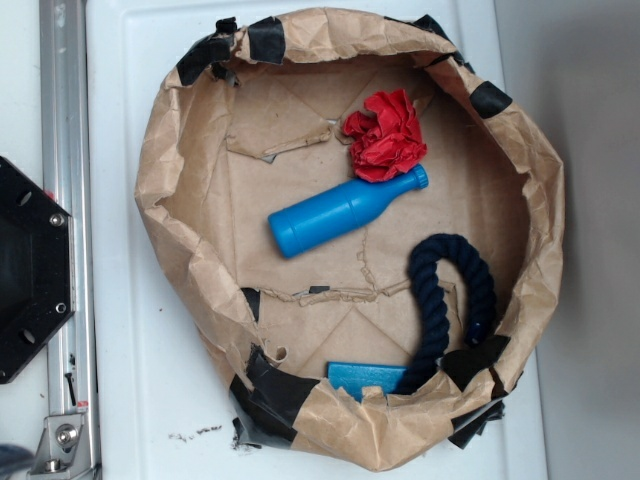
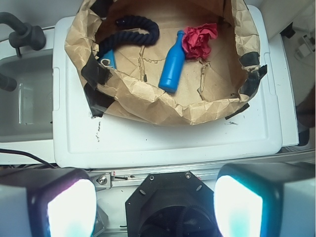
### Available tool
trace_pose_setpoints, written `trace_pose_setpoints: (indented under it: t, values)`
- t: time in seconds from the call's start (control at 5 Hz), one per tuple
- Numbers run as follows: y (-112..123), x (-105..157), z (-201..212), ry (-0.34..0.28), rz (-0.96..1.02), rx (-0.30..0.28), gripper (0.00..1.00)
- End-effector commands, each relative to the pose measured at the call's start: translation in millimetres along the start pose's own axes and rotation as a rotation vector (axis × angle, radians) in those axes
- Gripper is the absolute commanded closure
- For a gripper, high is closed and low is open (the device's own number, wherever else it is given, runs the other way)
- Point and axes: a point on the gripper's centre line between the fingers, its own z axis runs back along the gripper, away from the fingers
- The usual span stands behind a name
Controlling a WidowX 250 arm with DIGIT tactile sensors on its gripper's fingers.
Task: Grab the red paper.
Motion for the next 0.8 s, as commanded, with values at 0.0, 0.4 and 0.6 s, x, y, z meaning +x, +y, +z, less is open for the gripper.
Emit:
trace_pose_setpoints:
  t: [0.0,0.4,0.6]
  values:
    - [0,0,0,0.0,0.0,0.0,0.0]
    - [33,90,-64,-0.124,0.214,0.002,0.0]
    - [33,90,-64,-0.124,0.214,0.002,0.0]
